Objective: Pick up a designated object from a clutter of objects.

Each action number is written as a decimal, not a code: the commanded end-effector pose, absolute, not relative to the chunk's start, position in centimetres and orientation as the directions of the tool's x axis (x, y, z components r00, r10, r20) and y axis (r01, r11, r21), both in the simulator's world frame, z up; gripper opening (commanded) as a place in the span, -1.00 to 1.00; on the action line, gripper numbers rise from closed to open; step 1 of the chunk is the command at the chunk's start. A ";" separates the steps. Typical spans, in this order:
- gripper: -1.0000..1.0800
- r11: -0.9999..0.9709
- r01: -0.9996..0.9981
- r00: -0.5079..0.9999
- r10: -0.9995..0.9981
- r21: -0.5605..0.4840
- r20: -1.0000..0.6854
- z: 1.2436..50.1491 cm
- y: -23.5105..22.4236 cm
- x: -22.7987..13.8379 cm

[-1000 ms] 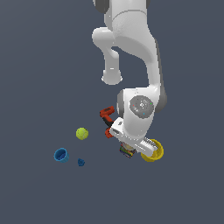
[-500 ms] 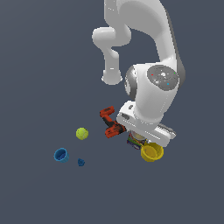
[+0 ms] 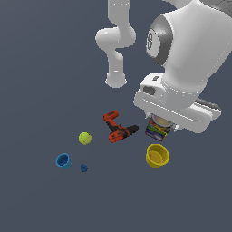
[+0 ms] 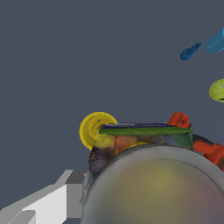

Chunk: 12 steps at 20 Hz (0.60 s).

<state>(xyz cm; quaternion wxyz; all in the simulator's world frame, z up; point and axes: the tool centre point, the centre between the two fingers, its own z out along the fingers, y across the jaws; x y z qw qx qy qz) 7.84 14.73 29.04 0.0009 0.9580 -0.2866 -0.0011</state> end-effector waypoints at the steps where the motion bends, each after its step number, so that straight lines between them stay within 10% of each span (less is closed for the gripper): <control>1: -1.00 -0.835 -0.550 0.835 -0.550 0.001 0.000 31.9 15.6 7.7; 12: -1.00 -0.835 -0.550 0.835 -0.550 0.001 0.000 38.7 17.9 7.7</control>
